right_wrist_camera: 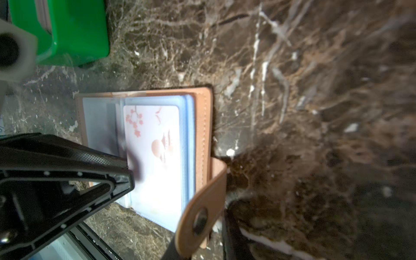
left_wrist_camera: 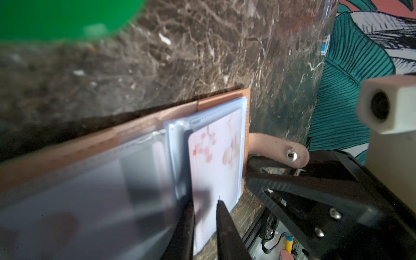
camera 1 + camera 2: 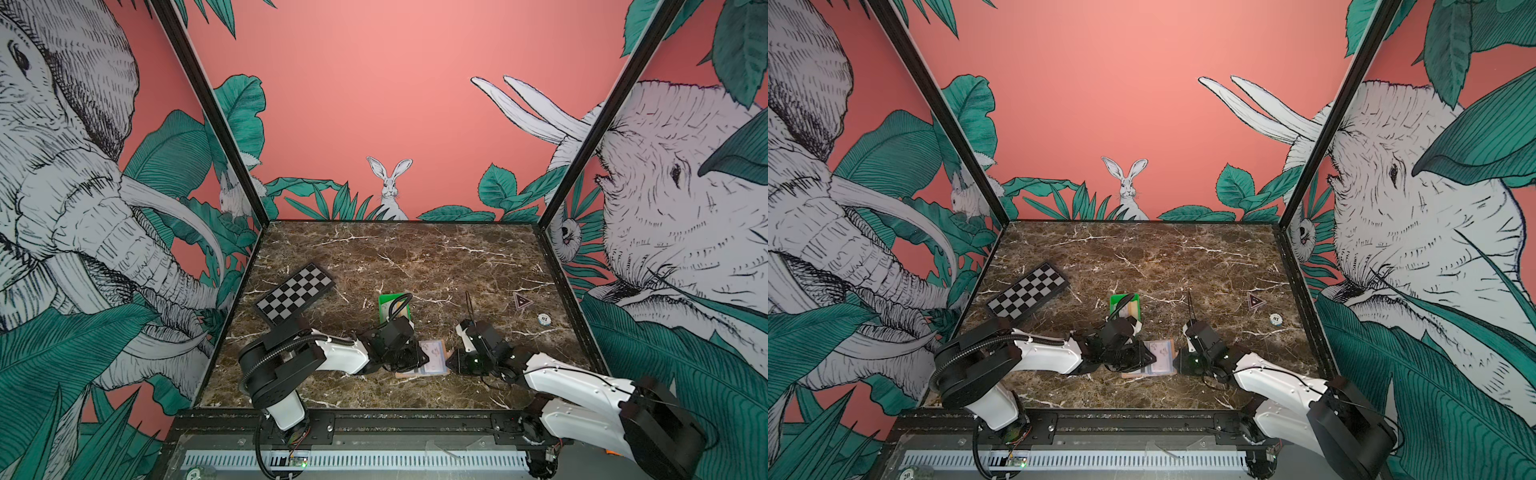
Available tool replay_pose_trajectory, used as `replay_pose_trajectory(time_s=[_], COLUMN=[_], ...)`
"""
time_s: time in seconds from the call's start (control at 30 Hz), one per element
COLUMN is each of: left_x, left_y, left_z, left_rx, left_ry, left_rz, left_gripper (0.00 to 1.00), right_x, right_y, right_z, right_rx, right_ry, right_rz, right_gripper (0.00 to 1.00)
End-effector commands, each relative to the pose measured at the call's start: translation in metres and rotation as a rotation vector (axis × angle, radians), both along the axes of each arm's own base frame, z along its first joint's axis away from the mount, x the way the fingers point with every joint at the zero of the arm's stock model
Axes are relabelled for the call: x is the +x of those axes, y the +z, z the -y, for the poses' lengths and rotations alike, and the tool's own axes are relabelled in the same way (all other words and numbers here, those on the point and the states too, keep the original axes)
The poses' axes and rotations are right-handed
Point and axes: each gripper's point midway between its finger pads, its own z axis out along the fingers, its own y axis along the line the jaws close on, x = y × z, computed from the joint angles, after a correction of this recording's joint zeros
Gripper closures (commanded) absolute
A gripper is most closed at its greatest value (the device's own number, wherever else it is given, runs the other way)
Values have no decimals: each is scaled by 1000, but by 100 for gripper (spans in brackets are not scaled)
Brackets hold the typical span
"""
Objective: Put the credit cards into the card holder
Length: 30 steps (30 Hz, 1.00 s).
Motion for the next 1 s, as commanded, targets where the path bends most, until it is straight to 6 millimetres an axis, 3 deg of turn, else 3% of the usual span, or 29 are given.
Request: replay_pose_trajectory(time_s=[0.0, 0.17, 0.43, 0.73, 0.97], left_x=[-1, 2, 7, 14, 13], left_y=[3, 15, 23, 11, 2], left_z=[-15, -23, -13, -6, -9], left_rx=[42, 73, 114, 166, 198], left_ry=[26, -1, -76, -85, -92], left_rz=[23, 102, 151, 148, 136], left_gripper=[79, 79, 86, 92, 94], right_x=[0, 2, 7, 12, 13], right_y=[4, 17, 43, 39, 33], right_z=[13, 18, -9, -29, -31], right_rx=[-50, -27, 129, 177, 173], right_ry=[-41, -75, -19, 9, 12], right_rz=[16, 60, 109, 69, 60], right_gripper=[70, 66, 72, 75, 78])
